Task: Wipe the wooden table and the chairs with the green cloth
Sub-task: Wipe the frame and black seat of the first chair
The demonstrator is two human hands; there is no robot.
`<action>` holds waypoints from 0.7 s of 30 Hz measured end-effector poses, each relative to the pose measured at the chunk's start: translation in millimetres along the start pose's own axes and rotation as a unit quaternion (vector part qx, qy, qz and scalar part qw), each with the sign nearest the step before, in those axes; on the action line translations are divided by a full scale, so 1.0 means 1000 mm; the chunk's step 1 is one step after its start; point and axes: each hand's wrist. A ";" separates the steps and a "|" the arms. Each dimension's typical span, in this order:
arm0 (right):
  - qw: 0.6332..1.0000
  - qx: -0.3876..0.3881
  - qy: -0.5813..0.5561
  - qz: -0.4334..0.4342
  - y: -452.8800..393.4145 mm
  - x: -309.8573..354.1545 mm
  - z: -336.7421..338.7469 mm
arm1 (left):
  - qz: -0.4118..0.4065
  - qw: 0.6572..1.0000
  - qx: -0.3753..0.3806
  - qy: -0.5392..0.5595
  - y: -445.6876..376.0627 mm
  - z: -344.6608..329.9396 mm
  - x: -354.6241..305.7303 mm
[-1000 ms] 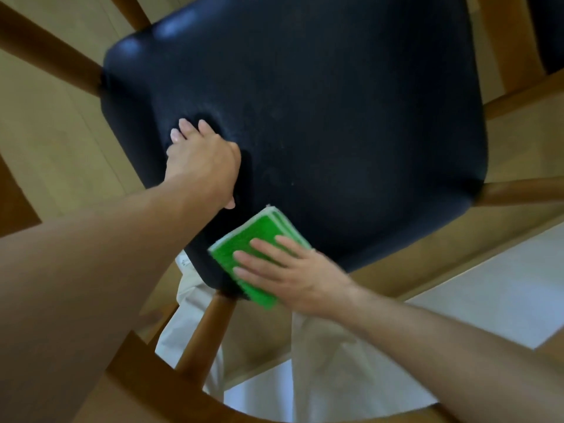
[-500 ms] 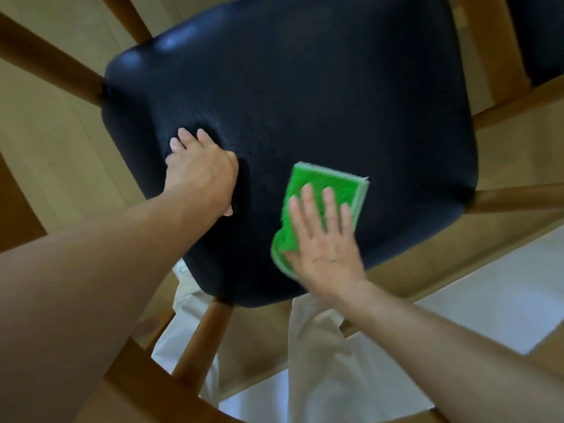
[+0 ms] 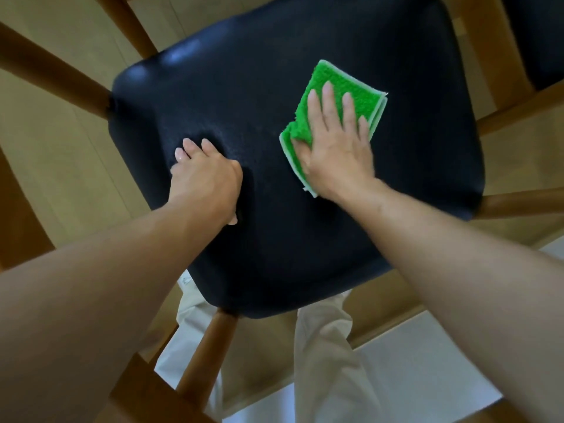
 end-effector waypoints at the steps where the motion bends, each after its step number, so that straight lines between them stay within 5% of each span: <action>1: 1.000 -0.001 -0.007 -0.015 -0.001 0.011 0.000 | 0.000 1.000 0.000 0.001 0.000 0.000 0.000; 10: 0.977 0.112 -0.004 0.180 0.110 0.055 -0.032 | 0.006 1.000 -0.013 -0.001 0.004 0.003 0.001; 12: 0.975 0.144 -0.043 0.163 0.110 0.043 -0.016 | 0.009 1.000 -0.012 0.004 0.006 0.004 0.002; 15: 0.969 0.170 -0.177 0.010 0.098 0.025 0.032 | 0.039 0.999 0.008 0.028 0.014 0.007 0.003; 17: 0.946 0.107 -0.294 -0.082 0.093 0.007 0.066 | 0.045 0.998 0.000 0.033 0.025 0.010 0.000; 21: 0.898 -0.082 -0.421 -0.103 0.108 -0.033 0.128 | -0.040 0.996 -0.062 0.059 0.056 0.021 -0.037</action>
Point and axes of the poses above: each hand's wrist, its own y-axis away from the middle knuckle, its own z-axis out of the back of the hand, x = y × z, and after that the axes turned 11 degrees about z, right-handed
